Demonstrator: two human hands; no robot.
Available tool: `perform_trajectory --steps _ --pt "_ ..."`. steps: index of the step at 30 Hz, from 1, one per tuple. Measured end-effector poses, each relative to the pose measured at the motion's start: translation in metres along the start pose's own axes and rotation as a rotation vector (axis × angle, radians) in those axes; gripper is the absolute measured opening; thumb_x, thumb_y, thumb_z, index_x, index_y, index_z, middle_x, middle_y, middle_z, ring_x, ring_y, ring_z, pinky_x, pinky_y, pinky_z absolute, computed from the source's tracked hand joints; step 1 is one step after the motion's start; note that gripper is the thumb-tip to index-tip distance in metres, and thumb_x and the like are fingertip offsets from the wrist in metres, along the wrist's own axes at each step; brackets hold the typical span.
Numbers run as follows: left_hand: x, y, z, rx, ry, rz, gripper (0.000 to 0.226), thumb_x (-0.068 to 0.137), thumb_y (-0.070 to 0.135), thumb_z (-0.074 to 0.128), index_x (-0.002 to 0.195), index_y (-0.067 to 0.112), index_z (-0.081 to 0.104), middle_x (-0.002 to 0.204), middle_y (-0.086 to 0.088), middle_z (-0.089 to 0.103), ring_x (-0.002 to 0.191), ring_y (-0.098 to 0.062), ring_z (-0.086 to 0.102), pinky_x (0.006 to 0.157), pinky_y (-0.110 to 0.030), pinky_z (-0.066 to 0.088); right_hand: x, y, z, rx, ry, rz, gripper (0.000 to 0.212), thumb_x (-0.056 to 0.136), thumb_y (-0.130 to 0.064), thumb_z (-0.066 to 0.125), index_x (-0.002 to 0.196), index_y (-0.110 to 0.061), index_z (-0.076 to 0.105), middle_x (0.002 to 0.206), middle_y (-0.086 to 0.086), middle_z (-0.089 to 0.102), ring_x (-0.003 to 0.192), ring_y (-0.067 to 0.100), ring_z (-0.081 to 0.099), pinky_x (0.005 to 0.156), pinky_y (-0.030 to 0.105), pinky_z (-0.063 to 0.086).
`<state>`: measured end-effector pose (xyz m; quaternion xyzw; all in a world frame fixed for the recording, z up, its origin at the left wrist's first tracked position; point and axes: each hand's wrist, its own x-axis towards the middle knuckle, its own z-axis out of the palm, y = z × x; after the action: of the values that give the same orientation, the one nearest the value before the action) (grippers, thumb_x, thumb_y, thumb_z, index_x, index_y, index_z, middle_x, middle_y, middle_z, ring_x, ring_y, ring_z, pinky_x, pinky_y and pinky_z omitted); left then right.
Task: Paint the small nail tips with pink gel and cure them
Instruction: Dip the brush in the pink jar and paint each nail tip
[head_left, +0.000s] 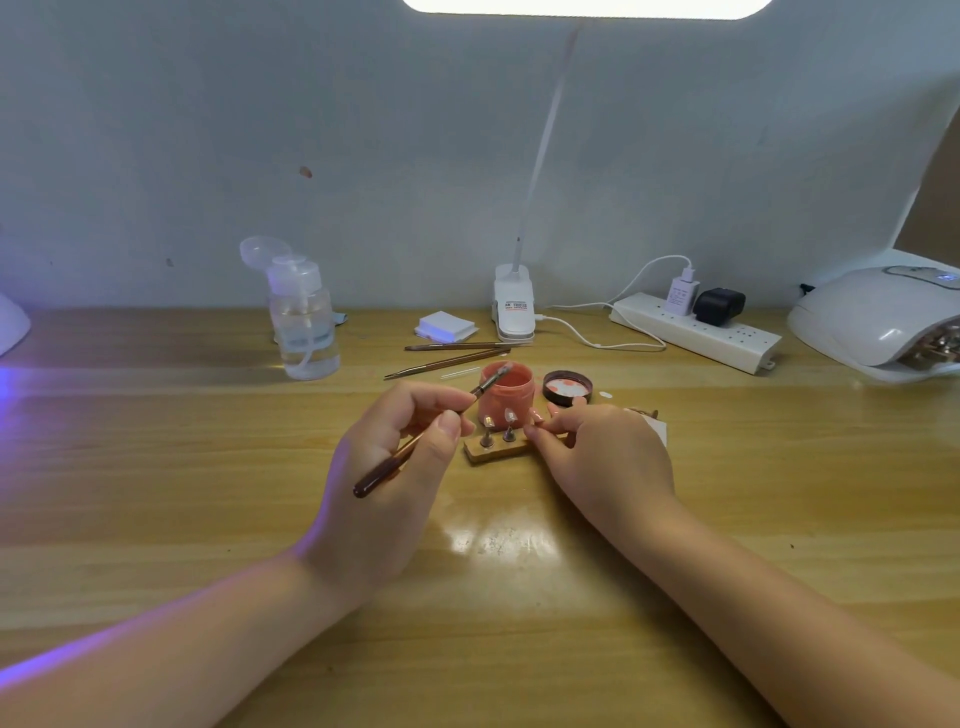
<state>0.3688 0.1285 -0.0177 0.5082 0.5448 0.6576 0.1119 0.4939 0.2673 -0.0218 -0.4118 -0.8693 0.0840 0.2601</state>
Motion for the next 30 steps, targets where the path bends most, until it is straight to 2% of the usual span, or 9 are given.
perform_trajectory --steps 4,12,19,22,26,30 --pt "0.000 0.001 0.000 0.016 -0.003 0.009 0.027 0.083 0.039 0.051 0.099 0.024 0.065 0.089 0.007 0.070 0.090 -0.009 0.065 0.076 -0.012 0.045 -0.001 -0.002 -0.001 -0.021 -0.021 -0.008 0.032 0.093 -0.052 0.050 0.104 -0.031 0.072 0.097 -0.003 0.069 0.093 0.018 0.061 0.076 0.034 0.051" --pt "0.000 -0.001 -0.001 0.016 0.006 0.017 0.026 0.083 0.039 0.052 0.099 0.023 0.065 0.089 0.007 0.070 0.089 -0.008 0.065 0.075 -0.012 0.046 -0.005 -0.002 -0.003 0.170 0.021 0.049 0.027 0.082 -0.050 0.065 0.080 -0.026 0.075 0.078 -0.002 0.070 0.080 0.016 0.063 0.073 0.033 0.051" --pt "0.000 -0.002 -0.001 0.028 0.009 0.005 0.025 0.084 0.039 0.051 0.099 0.026 0.066 0.090 0.004 0.070 0.091 -0.012 0.065 0.077 -0.017 0.048 -0.006 -0.011 0.004 -0.031 -0.006 -0.108 0.034 0.093 -0.051 0.047 0.099 -0.030 0.073 0.084 -0.006 0.070 0.081 0.018 0.063 0.065 0.032 0.052" --pt "0.000 -0.001 0.000 0.029 0.008 0.002 0.025 0.084 0.039 0.051 0.099 0.026 0.066 0.090 0.002 0.069 0.090 -0.013 0.064 0.078 -0.017 0.047 -0.004 -0.011 0.005 -0.014 -0.027 -0.136 0.034 0.092 -0.053 0.047 0.105 -0.033 0.072 0.088 -0.006 0.071 0.085 0.018 0.063 0.066 0.032 0.052" --pt "0.000 0.000 0.001 0.012 0.023 -0.017 0.025 0.083 0.039 0.052 0.098 0.025 0.066 0.089 0.001 0.070 0.089 -0.013 0.065 0.077 -0.017 0.048 0.000 -0.010 0.006 -0.023 -0.053 -0.155 0.034 0.094 -0.051 0.046 0.106 -0.032 0.072 0.088 -0.006 0.071 0.084 0.018 0.063 0.064 0.031 0.050" --pt "0.000 0.000 0.001 0.011 0.034 -0.025 0.017 0.088 0.024 0.053 0.098 0.021 0.066 0.088 0.002 0.070 0.088 -0.010 0.065 0.075 -0.014 0.047 0.000 -0.009 0.007 -0.073 -0.050 -0.174 0.032 0.096 -0.046 0.045 0.098 -0.028 0.072 0.082 -0.005 0.068 0.078 0.018 0.061 0.055 0.028 0.039"
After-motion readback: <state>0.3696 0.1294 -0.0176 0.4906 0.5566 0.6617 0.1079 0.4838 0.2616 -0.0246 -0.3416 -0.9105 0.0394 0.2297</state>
